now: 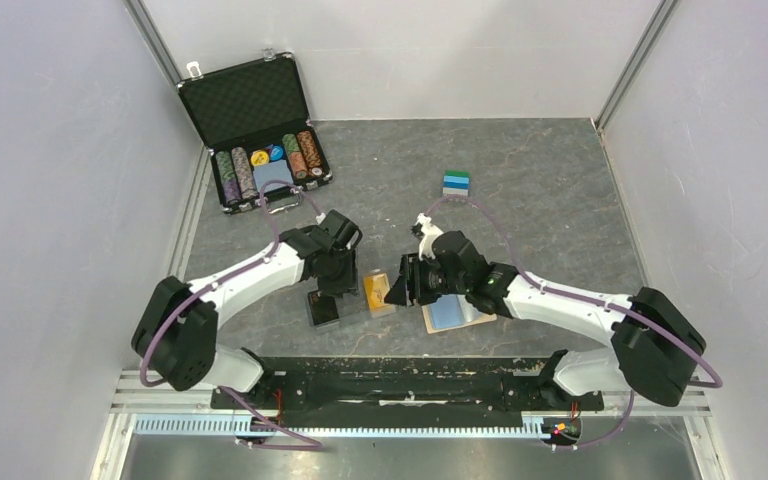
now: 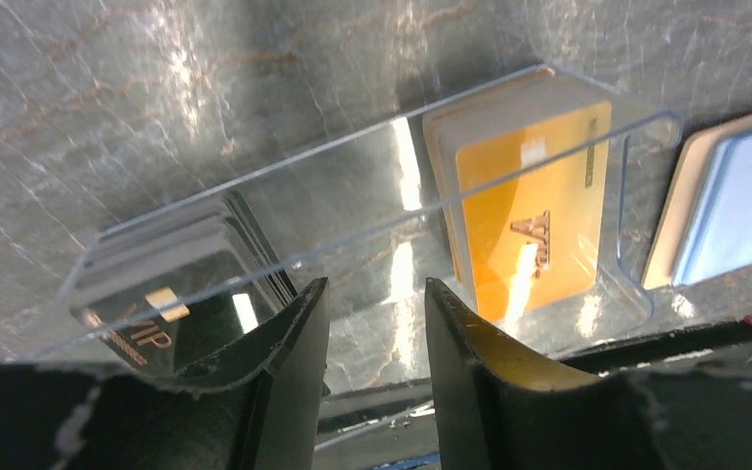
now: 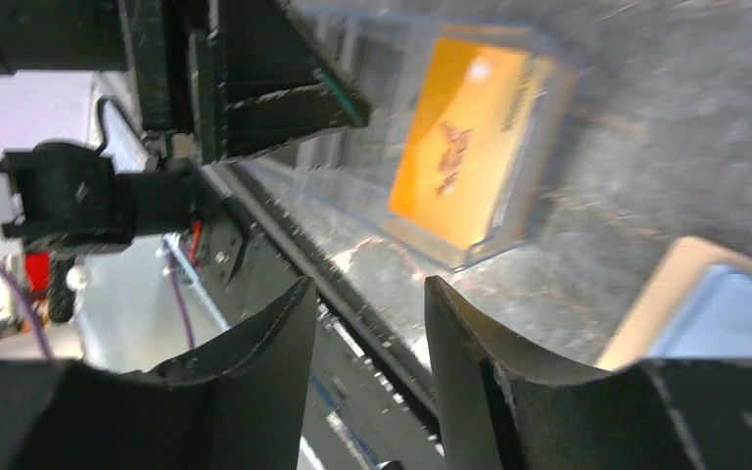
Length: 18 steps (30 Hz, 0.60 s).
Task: Put the credit cards into the card holder
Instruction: Move the storage box to the center of the board.
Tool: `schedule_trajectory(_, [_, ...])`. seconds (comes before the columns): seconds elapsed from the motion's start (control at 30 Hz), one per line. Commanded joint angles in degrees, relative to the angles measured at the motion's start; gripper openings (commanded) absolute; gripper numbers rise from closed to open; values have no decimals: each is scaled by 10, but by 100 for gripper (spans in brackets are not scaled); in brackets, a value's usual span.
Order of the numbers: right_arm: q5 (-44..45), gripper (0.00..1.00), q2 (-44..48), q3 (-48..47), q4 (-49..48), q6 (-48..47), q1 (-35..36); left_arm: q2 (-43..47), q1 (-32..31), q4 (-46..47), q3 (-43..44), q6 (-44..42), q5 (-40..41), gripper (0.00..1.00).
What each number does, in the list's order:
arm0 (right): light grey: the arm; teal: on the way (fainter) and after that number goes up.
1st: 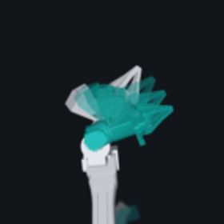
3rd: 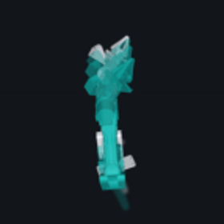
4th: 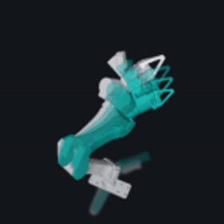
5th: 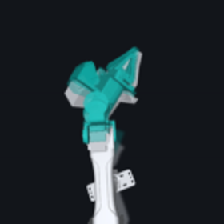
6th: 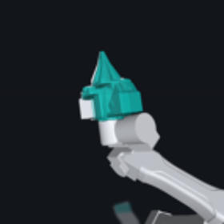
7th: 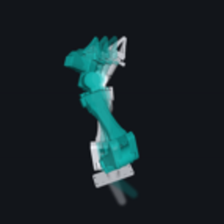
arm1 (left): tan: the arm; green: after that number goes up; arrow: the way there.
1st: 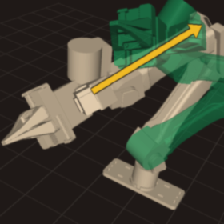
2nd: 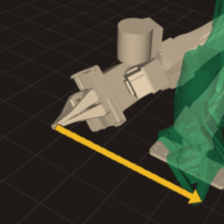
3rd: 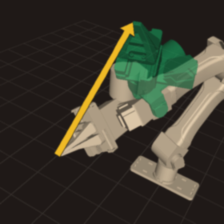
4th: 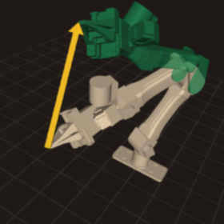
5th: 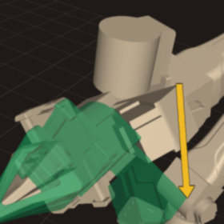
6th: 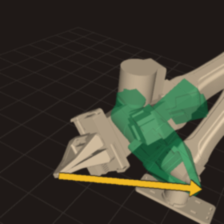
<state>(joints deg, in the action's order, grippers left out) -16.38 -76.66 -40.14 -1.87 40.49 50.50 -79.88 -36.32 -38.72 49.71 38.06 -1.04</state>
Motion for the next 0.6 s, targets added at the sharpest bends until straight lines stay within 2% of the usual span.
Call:
schedule_trajectory(0.0, [42,48,-4,-13,48,-43,-32,-46,5,-13,48,-62,45,46])
schedule_trajectory(0.17, [-12,48,-72,-30,33,-56,-34,-105,5,-11,75,-86,60,42])
schedule_trajectory(0.37, [-65,39,-96,-11,-49,-17,-15,-149,5,-15,120,-118,50,42])
schedule_trajectory(0.57, [-47,39,-63,12,-60,-1,-12,-110,5,-28,100,-109,41,45])
